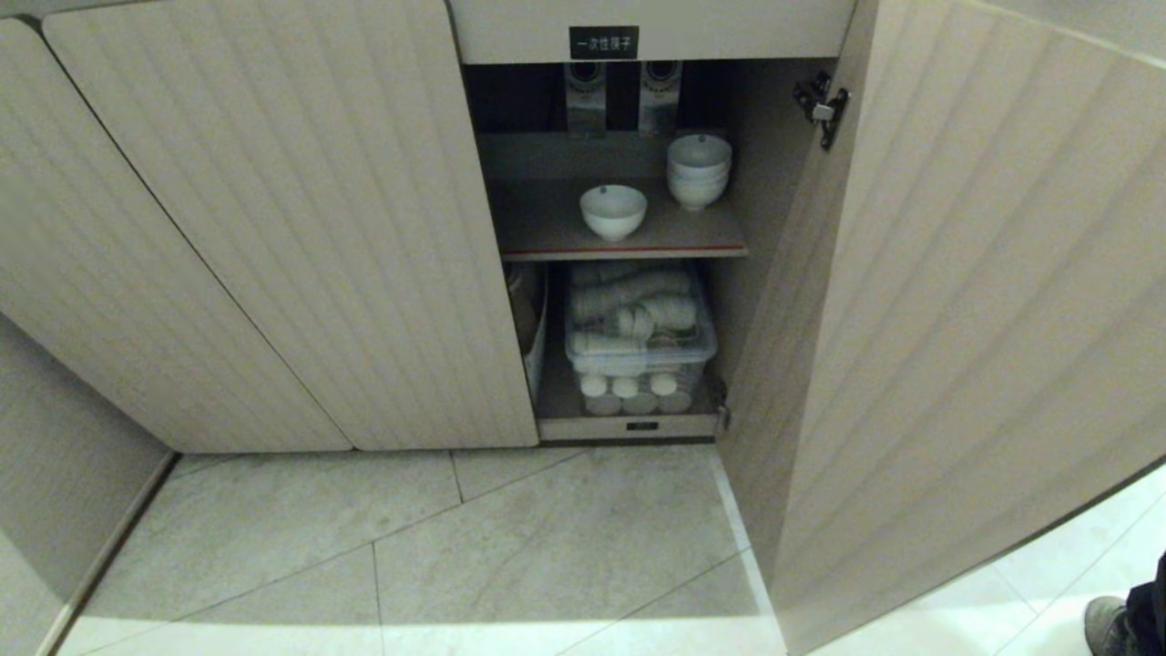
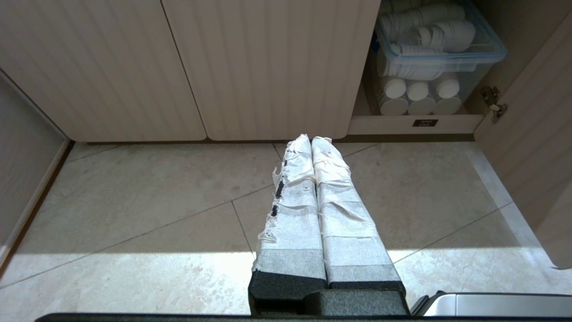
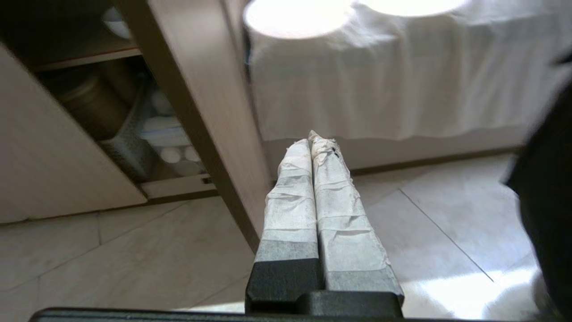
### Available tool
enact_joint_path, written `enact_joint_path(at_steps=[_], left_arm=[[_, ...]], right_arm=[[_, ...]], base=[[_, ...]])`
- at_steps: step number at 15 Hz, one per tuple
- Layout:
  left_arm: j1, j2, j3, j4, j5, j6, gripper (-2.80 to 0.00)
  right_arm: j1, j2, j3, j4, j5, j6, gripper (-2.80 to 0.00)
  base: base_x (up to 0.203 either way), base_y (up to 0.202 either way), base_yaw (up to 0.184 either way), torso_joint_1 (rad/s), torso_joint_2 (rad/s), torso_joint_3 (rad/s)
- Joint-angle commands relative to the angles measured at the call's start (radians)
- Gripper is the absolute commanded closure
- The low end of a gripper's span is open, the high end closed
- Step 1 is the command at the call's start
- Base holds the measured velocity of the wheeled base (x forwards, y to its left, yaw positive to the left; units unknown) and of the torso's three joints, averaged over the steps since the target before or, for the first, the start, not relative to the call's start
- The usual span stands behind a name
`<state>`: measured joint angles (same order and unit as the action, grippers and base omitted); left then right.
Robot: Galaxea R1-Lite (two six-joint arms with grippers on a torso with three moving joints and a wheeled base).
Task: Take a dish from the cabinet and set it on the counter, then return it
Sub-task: Close the cabinet door
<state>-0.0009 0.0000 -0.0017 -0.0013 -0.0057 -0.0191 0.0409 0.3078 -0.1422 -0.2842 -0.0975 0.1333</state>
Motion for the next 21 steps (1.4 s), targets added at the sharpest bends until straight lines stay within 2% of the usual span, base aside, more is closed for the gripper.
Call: enact_joint_path(at_steps=[1, 2, 4, 8, 12, 18, 21], left_arm=[[-0.001, 0.0, 0.0, 0.0, 0.0, -0.001, 0.0], [0.001, 0.0, 0.0, 0.0, 0.001, -0.001, 0.0], [0.001, 0.0, 0.0, 0.0, 0.001, -0.001, 0.0], [-0.001, 0.0, 0.0, -0.002, 0.0, -0.001, 0.0], [-0.001, 0.0, 0.0, 0.0, 0.0, -0.001, 0.0], [-0.001, 0.0, 0.0, 0.0, 0.001, -0.001, 0.0], [0.0, 0.0, 0.0, 0.0, 0.001, -0.001, 0.0]], right_arm=[[0.08, 0.097, -0.014, -0.043, 0.002, -0.008, 0.0], [0.122, 0.119, -0.016, -0.071, 0.002, -0.028, 0.0], [0.154, 0.157, -0.017, -0.131, 0.0, -0.083, 0.0], [0.157, 0.215, -0.029, -0.171, -0.016, -0.086, 0.0], [0.151, 0.282, -0.052, -0.196, -0.075, -0.077, 0.0], [0.161, 0.371, -0.089, -0.263, -0.066, -0.07, 0.0], [0.176, 0.384, -0.092, -0.267, -0.021, -0.071, 0.0]], base=[[0.0, 0.0, 0.0, 0.0, 0.0, 0.0], [0.0, 0.0, 0.0, 0.0, 0.0, 0.0], [0.0, 0.0, 0.0, 0.0, 0.0, 0.0], [0.0, 0.0, 0.0, 0.0, 0.0, 0.0], [0.0, 0.0, 0.0, 0.0, 0.0, 0.0], [0.0, 0.0, 0.0, 0.0, 0.0, 0.0], [0.0, 0.0, 0.0, 0.0, 0.0, 0.0]])
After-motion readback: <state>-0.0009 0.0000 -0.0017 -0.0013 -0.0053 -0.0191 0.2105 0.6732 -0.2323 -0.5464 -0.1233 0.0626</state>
